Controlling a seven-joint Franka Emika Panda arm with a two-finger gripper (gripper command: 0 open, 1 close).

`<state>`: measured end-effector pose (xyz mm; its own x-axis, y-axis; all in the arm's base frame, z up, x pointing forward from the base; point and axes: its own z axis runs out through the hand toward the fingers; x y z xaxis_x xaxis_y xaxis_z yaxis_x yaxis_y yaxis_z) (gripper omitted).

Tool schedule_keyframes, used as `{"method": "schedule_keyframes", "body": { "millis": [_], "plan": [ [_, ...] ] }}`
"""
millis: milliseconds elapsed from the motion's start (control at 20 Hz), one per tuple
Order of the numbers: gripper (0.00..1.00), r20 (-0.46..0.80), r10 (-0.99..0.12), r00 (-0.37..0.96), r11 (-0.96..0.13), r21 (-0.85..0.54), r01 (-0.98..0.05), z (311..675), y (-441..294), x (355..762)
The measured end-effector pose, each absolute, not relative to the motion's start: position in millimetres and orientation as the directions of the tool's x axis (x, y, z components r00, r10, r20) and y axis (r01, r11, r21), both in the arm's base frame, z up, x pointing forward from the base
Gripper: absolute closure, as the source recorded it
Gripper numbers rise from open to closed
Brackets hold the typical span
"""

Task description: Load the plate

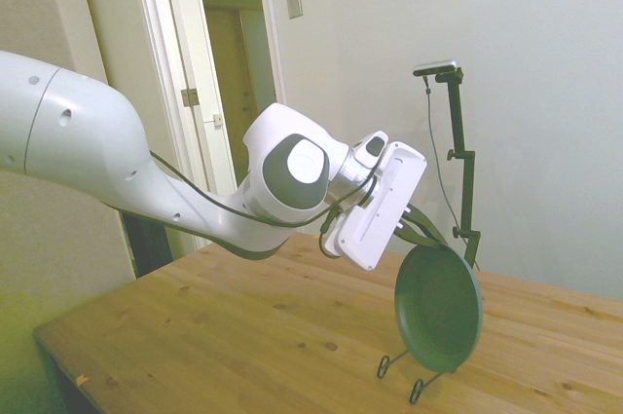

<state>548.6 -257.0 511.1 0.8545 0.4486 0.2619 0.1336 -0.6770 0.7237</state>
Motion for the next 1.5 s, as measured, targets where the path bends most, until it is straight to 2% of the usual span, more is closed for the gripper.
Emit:
{"method": "schedule_keyframes", "body": {
  "millis": [400,1050,1100,1500],
  "plan": [
    [1.0,0.214,0.489,0.846,-0.652,0.734,0.192,490,-247,558],
    [1.0,0.124,0.555,0.822,-0.579,0.767,0.276,477,-238,564],
    [0.0,0.124,0.554,0.823,-0.578,0.769,0.273,477,-238,564],
    [0.0,0.124,0.54,0.832,-0.58,0.772,0.261,473,-243,561]
  ]
}}
